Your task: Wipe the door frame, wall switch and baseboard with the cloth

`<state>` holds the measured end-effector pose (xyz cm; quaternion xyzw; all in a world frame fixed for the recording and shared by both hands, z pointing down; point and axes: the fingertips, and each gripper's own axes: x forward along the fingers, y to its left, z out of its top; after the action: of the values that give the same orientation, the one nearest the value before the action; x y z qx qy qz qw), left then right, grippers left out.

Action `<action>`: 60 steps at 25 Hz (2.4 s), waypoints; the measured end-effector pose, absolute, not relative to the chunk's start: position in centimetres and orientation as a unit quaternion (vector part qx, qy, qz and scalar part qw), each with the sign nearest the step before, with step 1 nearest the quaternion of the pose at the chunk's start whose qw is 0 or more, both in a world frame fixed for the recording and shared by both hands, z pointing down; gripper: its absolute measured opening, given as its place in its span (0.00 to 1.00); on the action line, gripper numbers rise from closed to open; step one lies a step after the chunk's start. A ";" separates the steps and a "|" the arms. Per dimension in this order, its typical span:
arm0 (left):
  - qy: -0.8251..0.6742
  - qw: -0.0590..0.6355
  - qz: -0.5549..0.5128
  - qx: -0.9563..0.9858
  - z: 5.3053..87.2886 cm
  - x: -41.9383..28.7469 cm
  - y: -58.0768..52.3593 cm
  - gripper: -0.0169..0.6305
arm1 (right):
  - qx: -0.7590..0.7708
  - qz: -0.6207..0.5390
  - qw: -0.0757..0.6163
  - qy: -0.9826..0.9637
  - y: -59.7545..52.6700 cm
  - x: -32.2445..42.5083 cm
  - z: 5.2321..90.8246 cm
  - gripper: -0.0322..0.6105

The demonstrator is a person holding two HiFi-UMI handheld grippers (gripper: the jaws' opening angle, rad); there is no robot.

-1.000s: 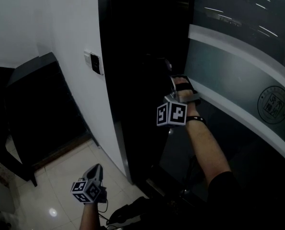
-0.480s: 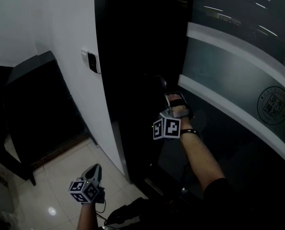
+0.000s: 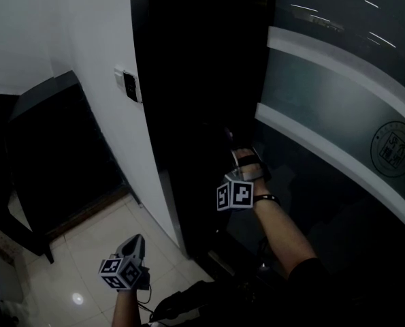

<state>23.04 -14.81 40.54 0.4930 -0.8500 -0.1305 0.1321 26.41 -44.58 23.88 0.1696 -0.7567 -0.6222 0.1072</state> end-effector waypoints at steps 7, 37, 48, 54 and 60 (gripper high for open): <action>-0.848 0.140 -0.130 0.494 41.2 22.9 -15.0 0.01 | 0.154 -0.611 0.125 -0.766 -44.4 26.5 27.7 0.20; -0.854 0.158 -0.105 0.484 43.5 22.1 -15.7 0.01 | 0.061 -0.602 0.238 -0.760 -44.4 27.4 46.3 0.20; -0.864 0.158 -0.102 0.467 43.4 21.1 -15.1 0.01 | 0.020 -0.596 0.276 -0.754 -44.2 27.3 50.8 0.20; -0.866 0.165 -0.102 0.460 43.8 21.0 -14.5 0.01 | -0.014 -0.595 0.306 -0.743 -43.3 27.7 54.1 0.20; -0.868 0.163 -0.116 0.454 43.4 20.7 -14.1 0.01 | -0.033 -0.587 0.321 -0.743 -42.5 27.8 56.4 0.20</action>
<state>20.68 -14.10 43.35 0.4544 -0.8681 -0.1159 0.1626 27.80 -42.47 56.39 -0.0330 -0.7425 -0.5868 0.3213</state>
